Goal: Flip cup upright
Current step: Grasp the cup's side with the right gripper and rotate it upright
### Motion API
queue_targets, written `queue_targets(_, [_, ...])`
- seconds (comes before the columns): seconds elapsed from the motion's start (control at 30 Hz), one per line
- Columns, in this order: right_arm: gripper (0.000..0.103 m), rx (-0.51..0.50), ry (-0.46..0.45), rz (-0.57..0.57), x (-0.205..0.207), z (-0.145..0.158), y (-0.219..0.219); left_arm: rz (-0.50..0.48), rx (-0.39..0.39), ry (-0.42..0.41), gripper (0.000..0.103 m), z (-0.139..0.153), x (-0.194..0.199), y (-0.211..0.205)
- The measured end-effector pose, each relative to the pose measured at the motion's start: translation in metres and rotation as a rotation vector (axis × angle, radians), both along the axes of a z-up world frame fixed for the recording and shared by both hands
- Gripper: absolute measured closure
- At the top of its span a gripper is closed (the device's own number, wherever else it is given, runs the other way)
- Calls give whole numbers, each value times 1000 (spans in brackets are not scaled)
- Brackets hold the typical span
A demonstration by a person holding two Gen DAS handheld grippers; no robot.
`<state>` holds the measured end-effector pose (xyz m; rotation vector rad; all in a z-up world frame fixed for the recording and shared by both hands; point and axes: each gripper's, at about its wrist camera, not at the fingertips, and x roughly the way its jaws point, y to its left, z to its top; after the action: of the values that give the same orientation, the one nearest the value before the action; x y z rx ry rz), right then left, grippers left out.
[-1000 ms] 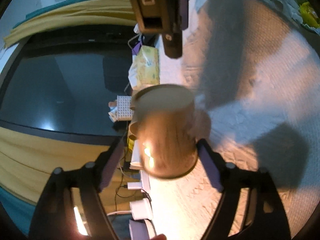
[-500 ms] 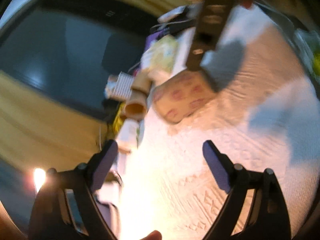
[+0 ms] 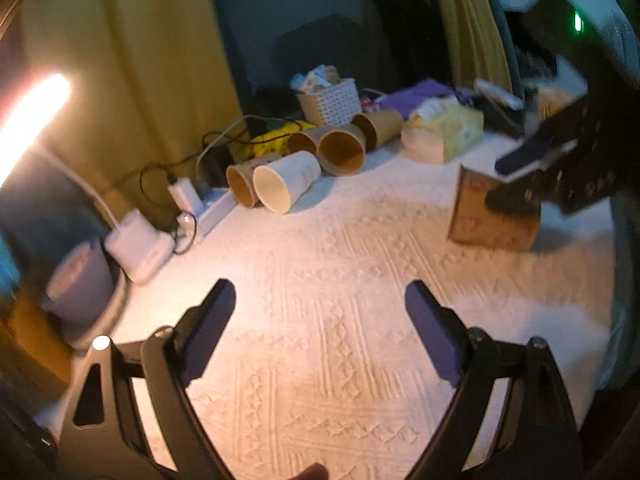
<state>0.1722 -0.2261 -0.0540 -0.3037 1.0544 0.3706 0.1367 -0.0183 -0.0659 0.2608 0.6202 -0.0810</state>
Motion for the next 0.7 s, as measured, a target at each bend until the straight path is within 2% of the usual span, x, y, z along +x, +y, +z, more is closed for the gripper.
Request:
queue_targets(0.1, [48, -57, 40, 6, 11, -8, 9, 3, -98, 13, 15, -1, 3, 17])
queue_targets(0.17, [33, -84, 71, 10, 19, -13, 13, 2, -142, 16, 15, -3, 5, 26])
queue_targets(0.47, [32, -221, 177, 83, 45, -35, 36, 4, -304, 34, 15, -8, 10, 54])
queue_targets(0.6, [33, -268, 190, 122, 49, -40, 47, 32, -355, 41, 15, -12, 11, 65])
queue_targets(0.7, [34, -258, 171, 145, 49, -36, 56, 54, -386, 35, 15, -11, 10, 73])
